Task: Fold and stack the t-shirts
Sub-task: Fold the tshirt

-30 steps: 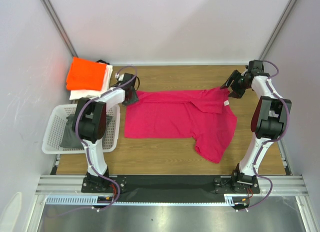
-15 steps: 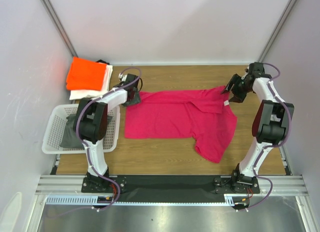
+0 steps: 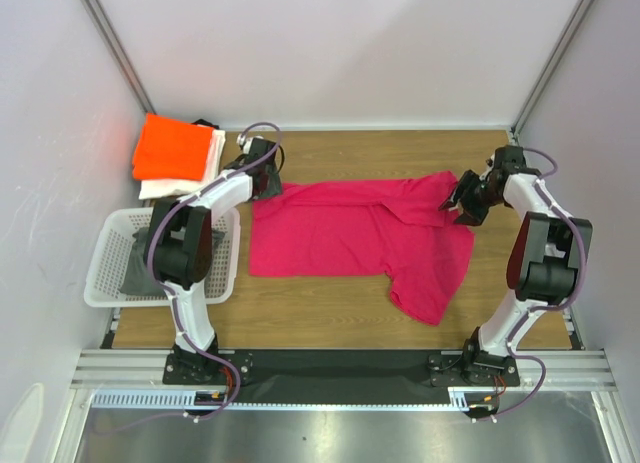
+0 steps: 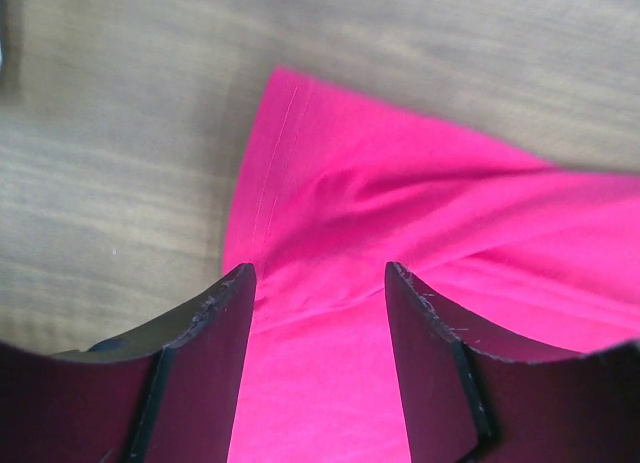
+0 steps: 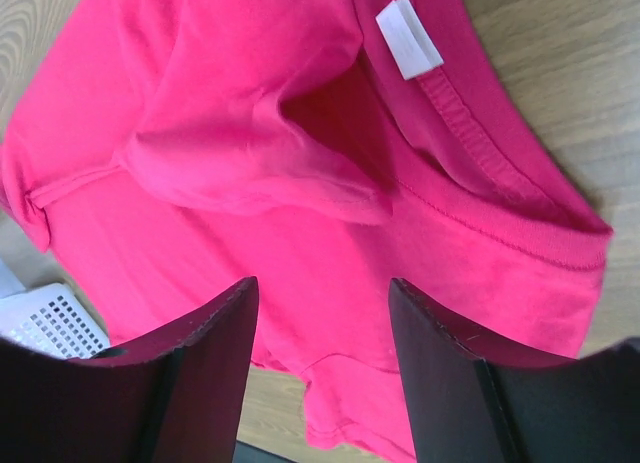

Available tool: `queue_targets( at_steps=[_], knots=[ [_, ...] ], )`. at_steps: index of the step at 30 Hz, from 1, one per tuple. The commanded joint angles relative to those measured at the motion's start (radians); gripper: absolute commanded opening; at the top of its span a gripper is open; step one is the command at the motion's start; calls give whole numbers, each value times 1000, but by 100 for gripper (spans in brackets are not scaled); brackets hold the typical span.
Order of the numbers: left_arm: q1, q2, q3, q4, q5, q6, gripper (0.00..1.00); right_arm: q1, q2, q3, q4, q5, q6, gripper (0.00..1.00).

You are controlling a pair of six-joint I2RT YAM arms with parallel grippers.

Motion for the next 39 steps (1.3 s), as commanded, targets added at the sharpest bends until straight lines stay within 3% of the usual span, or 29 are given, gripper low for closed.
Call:
queue_targets(
  at_steps=[1,7,23,30,36,38,39],
  knots=[
    [-2,-66,-41,12,14,-43,59,12,27,2,93,-37,1,60],
    [-1,-54,-80,29,20,-98,55,41,72,22,146,-22,-17,59],
    [15,-28,-87,50,28,-109,54,51,101,54,64,100,-95,57],
    [24,-28,-89,50,26,-103,54,64,150,50,97,57,-78,49],
    [35,-27,-89,53,37,-106,55,71,170,62,110,38,-71,39],
    [36,-26,-89,55,37,-104,54,71,173,74,107,29,-66,31],
    [36,-24,-87,53,37,-104,54,71,168,82,103,28,-66,19]
  ],
)
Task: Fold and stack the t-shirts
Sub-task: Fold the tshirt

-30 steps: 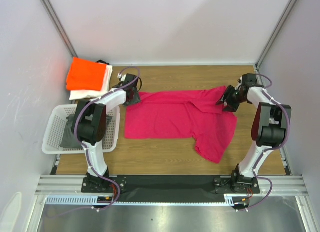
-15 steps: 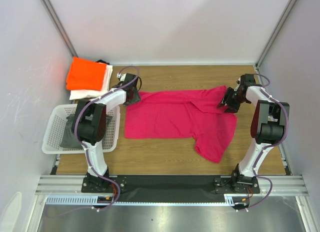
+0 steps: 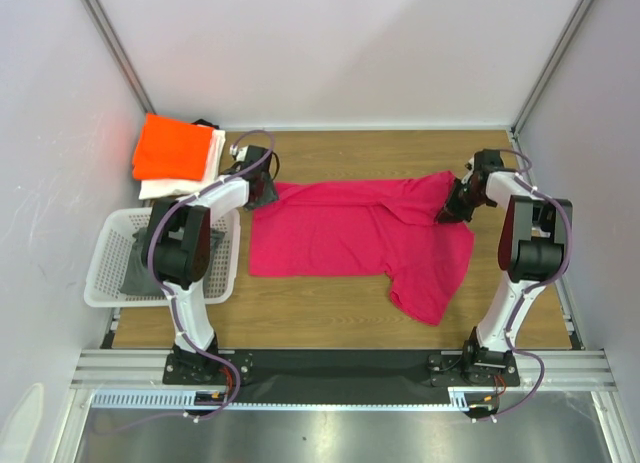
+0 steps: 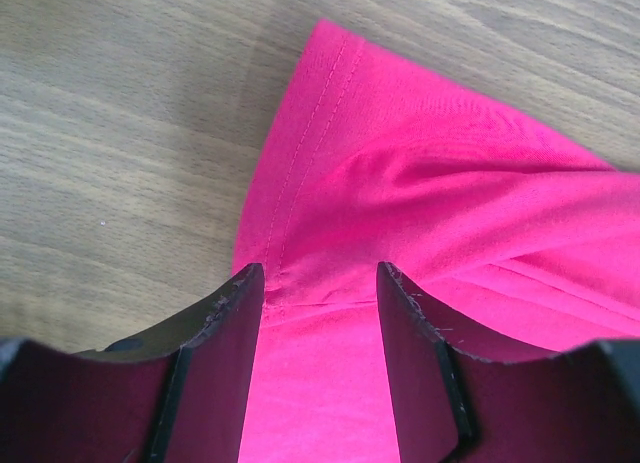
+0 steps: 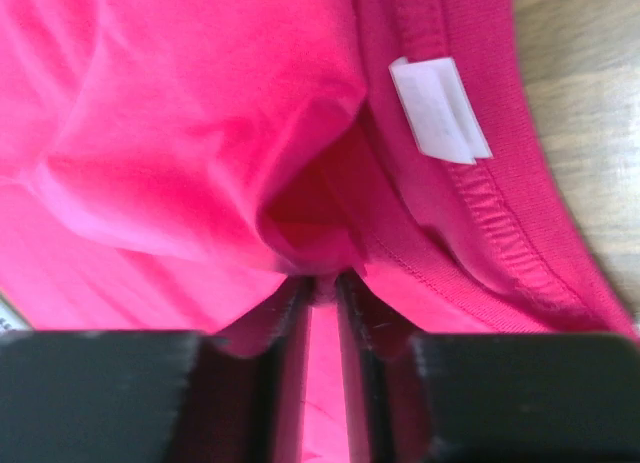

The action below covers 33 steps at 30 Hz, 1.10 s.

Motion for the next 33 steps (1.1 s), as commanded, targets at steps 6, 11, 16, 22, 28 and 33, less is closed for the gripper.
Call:
queue_targets(
  at_steps=[6,11,16,22,28,33],
  knots=[
    [7,-7,1,27,15,-9,54,-7,-70,120,-90,-8,13,0],
    [7,10,15,36,15,-12,54,-36,-154,130,-178,-60,33,0],
    [7,28,38,41,16,-9,54,-50,-223,96,-232,-89,57,0],
    [7,40,41,44,16,5,53,-70,-257,83,-233,-126,103,0],
    [10,46,42,52,13,11,53,-93,-254,88,-276,-110,93,0],
    [13,50,41,52,13,13,53,-96,-256,132,-319,-113,79,0]
  ],
)
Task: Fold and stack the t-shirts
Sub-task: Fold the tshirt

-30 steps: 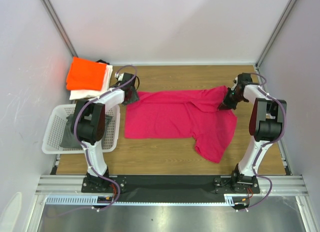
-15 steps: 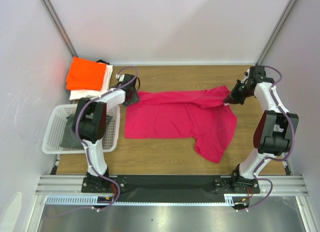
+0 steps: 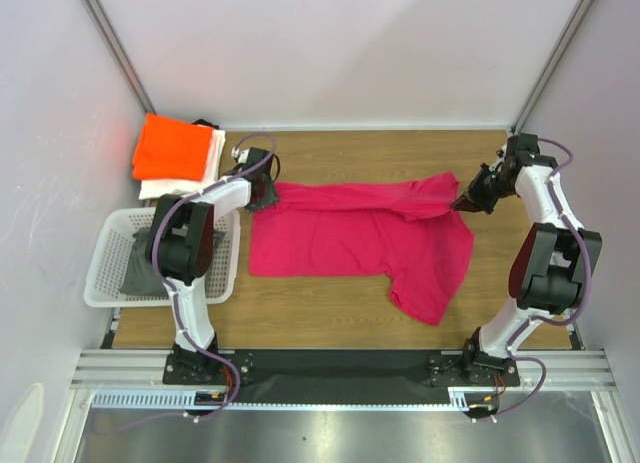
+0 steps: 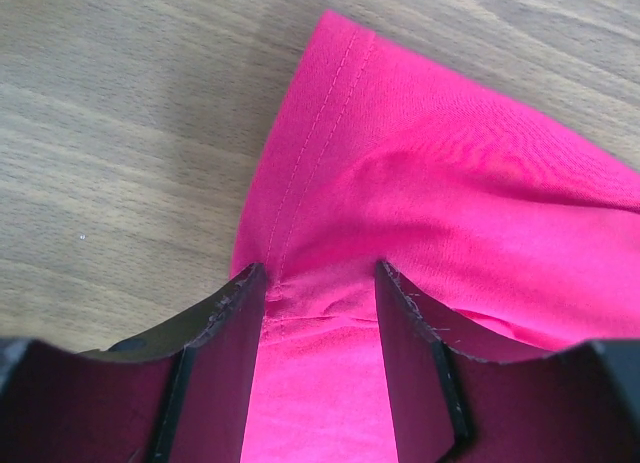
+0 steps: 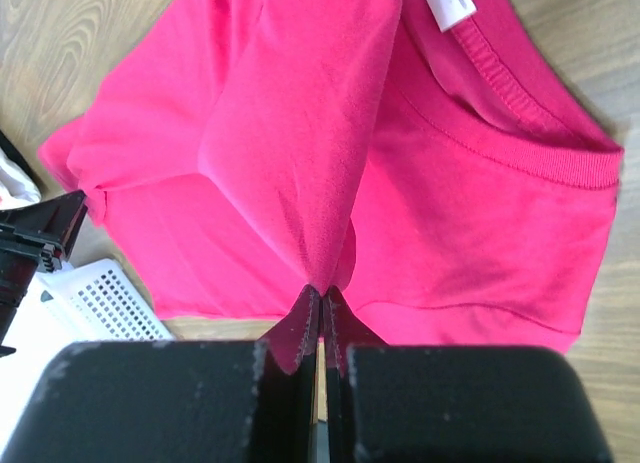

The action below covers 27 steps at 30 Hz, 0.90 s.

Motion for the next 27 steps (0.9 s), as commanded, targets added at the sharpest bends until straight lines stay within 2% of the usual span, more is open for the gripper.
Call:
queue_targets(
  at_steps=[1,11,20,27],
  knots=[
    [8,11,35,27,-2,11,53,-5,-31,57,-54,-13,-10,0],
    [8,17,28,13,0,7,52,-13,-51,38,-111,19,-42,0],
    [13,-25,0,31,27,103,53,-25,-60,22,-127,27,-51,0],
    [19,-31,-5,50,60,195,52,-33,-66,-56,-115,56,-72,0]
  ],
)
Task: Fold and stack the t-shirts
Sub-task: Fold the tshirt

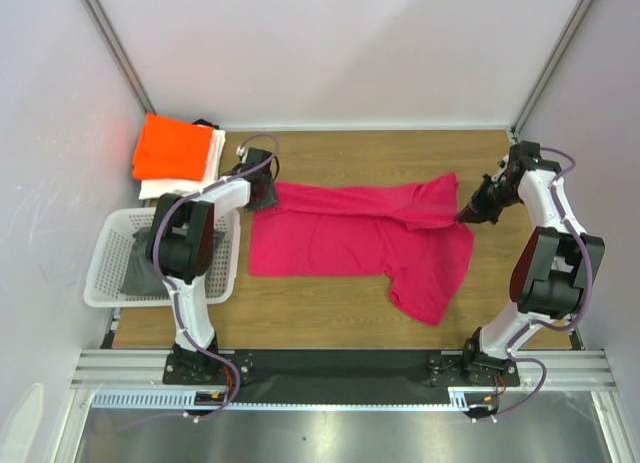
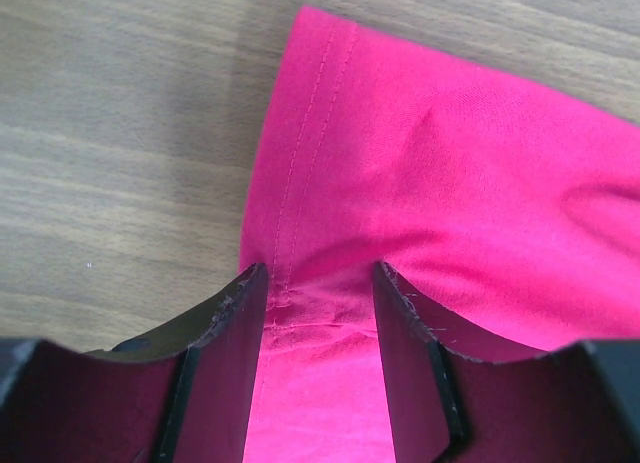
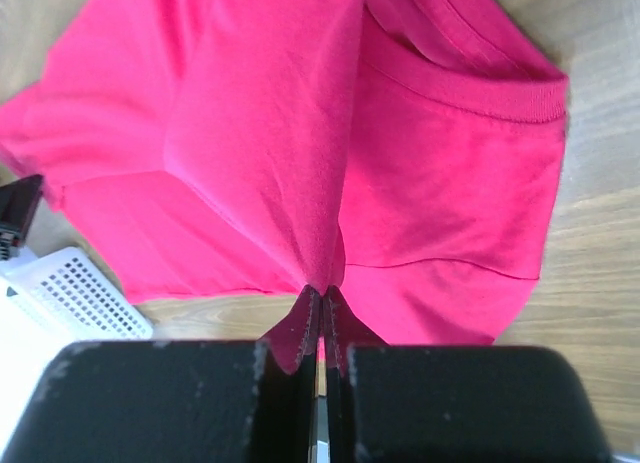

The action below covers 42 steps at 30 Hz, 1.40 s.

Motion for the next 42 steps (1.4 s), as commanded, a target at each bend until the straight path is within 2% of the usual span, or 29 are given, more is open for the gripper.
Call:
queue_targets(
  at_steps=[1,6,8,10,13,14,18,19,22,25,31,34,42],
  knots=[
    [11,-45,-1,35,32,87,52,-9,-38,-70,-2,15,-26,0],
    [11,-48,10,29,40,150,52,-9,-23,-139,57,1,-26,0],
    [11,-48,18,20,56,162,52,-9,-11,-121,56,1,-30,27],
    [11,-53,27,13,79,170,52,-9,-9,-93,61,3,-35,48],
    [11,-71,39,3,118,182,52,-9,1,-10,76,4,-32,68],
    [11,-80,45,-5,130,188,53,-9,15,31,90,0,-31,69],
    [10,-93,79,-13,141,191,54,-9,63,44,286,-20,34,70],
    [10,-94,93,-10,144,188,55,-9,80,39,394,-32,51,68],
    [10,-76,133,9,158,165,56,-6,171,56,531,-31,97,61],
    [10,-33,192,19,170,139,56,-5,279,134,542,-17,85,55],
    [11,59,286,4,173,75,54,10,382,229,502,26,40,52],
    [11,88,283,16,164,32,51,11,388,226,515,26,35,50],
    [19,85,214,26,113,-73,48,18,429,225,518,24,17,33]
  ],
)
